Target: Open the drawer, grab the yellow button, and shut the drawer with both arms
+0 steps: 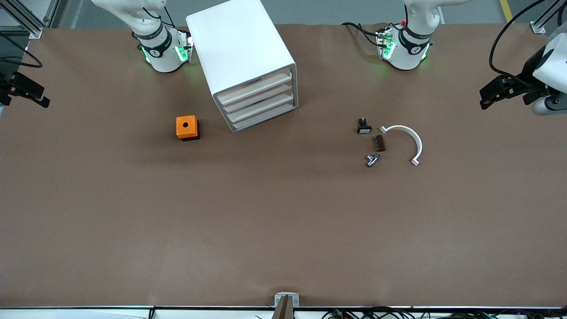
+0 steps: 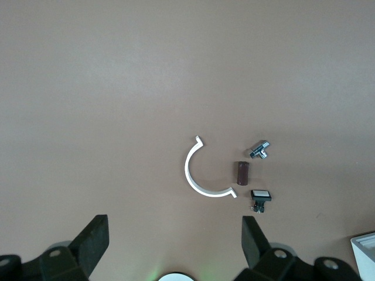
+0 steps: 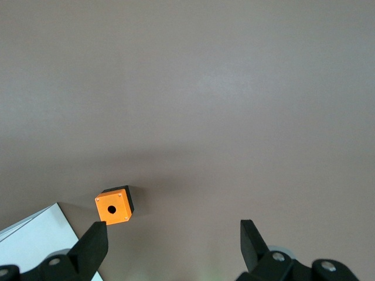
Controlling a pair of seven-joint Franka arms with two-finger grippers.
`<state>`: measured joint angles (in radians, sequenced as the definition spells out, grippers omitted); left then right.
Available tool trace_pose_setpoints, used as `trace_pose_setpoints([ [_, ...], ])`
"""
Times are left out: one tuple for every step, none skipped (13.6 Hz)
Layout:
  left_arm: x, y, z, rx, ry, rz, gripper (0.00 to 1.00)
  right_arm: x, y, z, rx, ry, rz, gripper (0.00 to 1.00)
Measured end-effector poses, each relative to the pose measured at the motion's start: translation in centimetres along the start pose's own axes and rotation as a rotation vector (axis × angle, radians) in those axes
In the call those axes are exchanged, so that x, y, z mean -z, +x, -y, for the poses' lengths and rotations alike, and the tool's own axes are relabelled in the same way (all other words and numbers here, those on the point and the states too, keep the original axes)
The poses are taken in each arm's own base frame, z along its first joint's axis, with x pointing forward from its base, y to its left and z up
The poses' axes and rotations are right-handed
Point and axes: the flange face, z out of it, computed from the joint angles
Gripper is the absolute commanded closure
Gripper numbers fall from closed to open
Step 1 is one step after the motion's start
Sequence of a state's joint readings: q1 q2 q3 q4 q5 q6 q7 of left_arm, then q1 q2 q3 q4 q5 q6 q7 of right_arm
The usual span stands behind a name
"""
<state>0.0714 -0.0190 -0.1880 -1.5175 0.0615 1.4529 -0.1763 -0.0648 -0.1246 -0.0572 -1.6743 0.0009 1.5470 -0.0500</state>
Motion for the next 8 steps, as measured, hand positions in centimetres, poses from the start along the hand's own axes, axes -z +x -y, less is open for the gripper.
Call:
trace_pose_setpoints([
  [-0.4,0.1,-0.2,-0.004,0.001,0.008,0.00,0.0,0.0,0.1,0.002,0.000,0.000,0.00],
  [-1.0,0.4,-0.6,-0.010,0.001,0.020,0.00,0.0,0.0,0.3,0.005,0.000,0.001,0.00],
  [-1.9,0.9,-1.0,-0.011,-0.004,0.037,0.00,0.0,0.0,0.5,0.009,0.000,0.002,0.00],
  [-3.0,1.4,-1.6,-0.003,-0.019,0.057,0.00,0.0,0.0,0.6,0.012,0.000,0.002,0.00],
  [-4.2,2.2,-2.0,0.002,-0.035,0.074,0.00,0.0,0.0,0.7,0.014,0.000,0.002,0.00],
  [-5.5,3.1,-2.4,0.005,-0.048,0.088,0.00,0.0,0.0,0.8,0.016,0.000,0.002,0.00],
  [-7.0,4.1,-2.9,0.001,-0.056,0.097,0.00,0.0,0.0,0.9,0.018,0.000,0.002,0.00],
  [-8.5,5.0,-3.6,0.002,-0.060,0.104,0.00,0.0,0.0,1.0,0.019,0.000,0.002,0.00],
])
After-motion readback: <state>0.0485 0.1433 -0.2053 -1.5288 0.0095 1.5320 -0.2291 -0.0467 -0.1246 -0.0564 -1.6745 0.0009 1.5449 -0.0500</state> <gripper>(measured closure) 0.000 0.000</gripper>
